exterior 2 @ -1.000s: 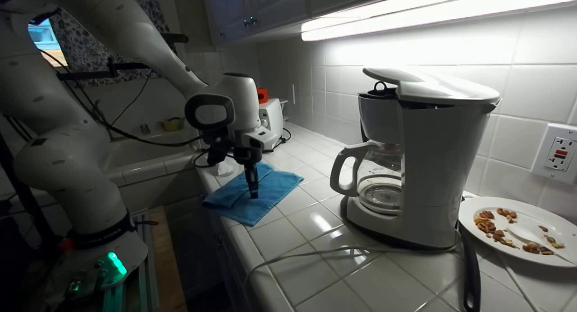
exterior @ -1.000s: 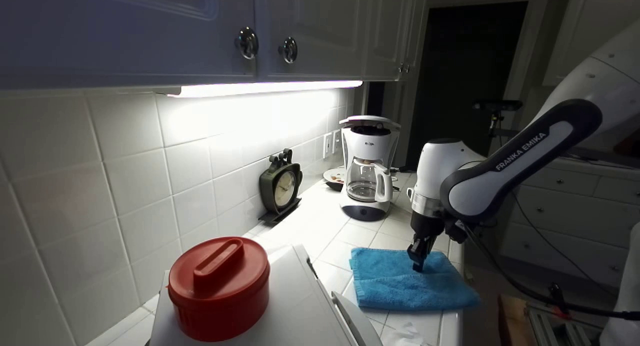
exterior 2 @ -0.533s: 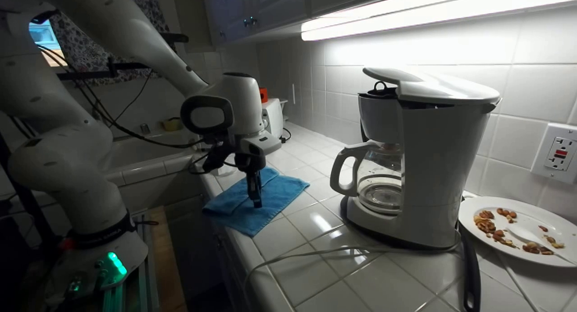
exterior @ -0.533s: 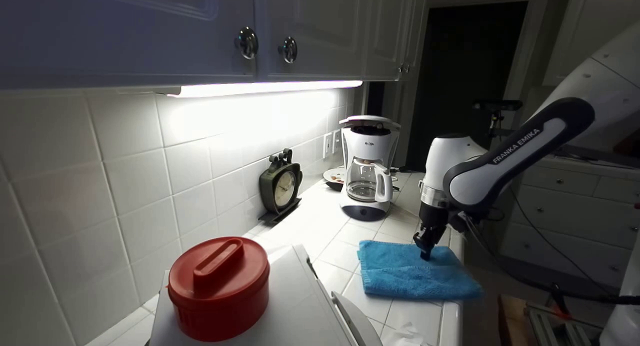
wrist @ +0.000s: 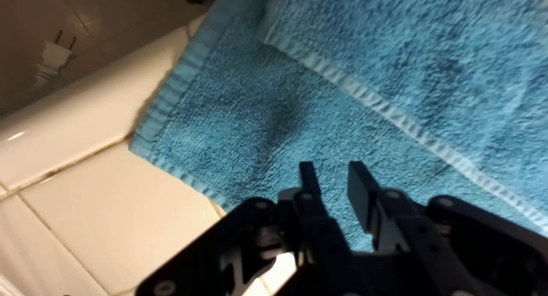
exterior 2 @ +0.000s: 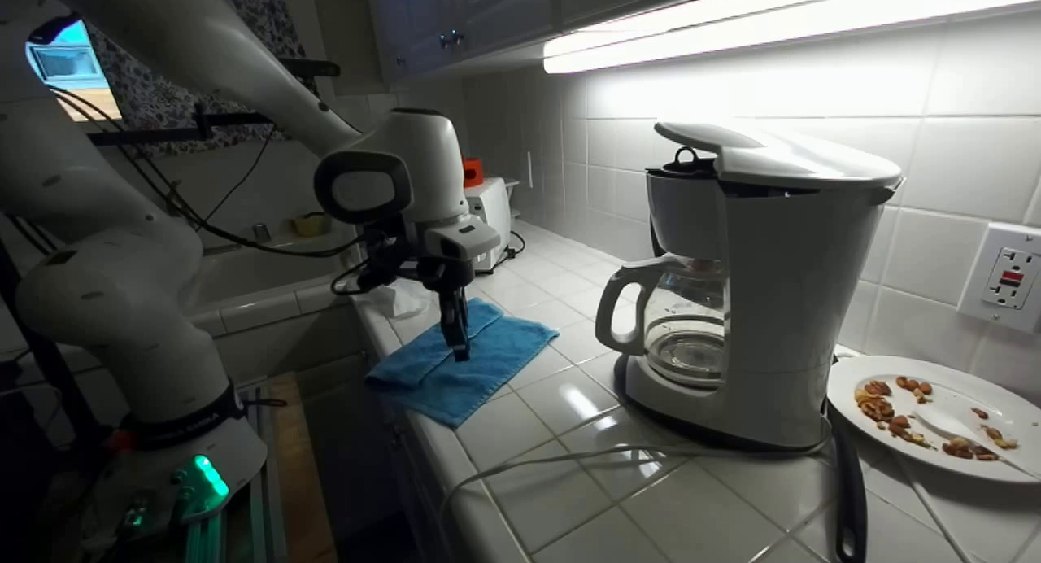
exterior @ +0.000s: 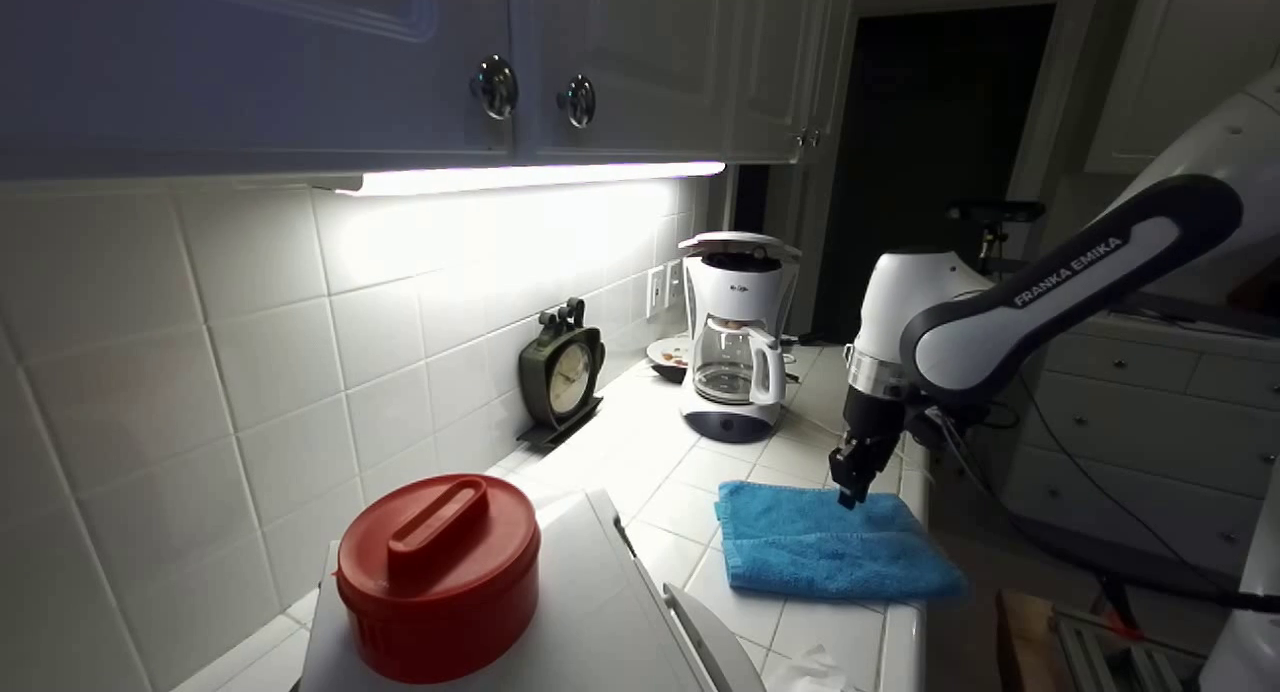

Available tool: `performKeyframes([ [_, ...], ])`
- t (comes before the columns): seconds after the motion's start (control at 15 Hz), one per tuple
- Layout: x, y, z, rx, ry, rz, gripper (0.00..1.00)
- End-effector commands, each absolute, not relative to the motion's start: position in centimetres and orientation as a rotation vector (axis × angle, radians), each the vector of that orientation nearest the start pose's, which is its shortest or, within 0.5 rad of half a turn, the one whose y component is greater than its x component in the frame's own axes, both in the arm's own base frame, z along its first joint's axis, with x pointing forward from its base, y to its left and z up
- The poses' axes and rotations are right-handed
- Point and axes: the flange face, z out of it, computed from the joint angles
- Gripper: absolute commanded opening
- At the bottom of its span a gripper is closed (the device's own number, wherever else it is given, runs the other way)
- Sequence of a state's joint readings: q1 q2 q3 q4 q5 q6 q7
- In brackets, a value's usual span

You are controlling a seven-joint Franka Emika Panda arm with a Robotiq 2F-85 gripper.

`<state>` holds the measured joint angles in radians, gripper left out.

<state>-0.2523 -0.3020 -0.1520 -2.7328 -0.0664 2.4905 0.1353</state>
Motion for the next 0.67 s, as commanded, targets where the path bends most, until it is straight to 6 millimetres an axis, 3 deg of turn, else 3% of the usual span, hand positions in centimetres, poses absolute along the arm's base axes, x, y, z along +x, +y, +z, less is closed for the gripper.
performKeyframes([
  [0.0, 34.6, -13.0, 36.0, -2.999, 0.682, -0.065, 0.58],
  [0.2, 33.4, -12.7, 37.4, -3.005, 0.604, -0.004, 0.79],
  [0.27, 32.3, -12.4, 36.9, -3.012, 0.571, -0.005, 0.85],
  [0.33, 32.9, -12.9, 37.5, -3.017, 0.543, 0.012, 0.93],
  [0.47, 33.0, -13.1, 37.0, -3.021, 0.472, 0.025, 1.00],
  [0.6, 33.1, -13.5, 36.6, -3.024, 0.424, 0.014, 1.00],
])
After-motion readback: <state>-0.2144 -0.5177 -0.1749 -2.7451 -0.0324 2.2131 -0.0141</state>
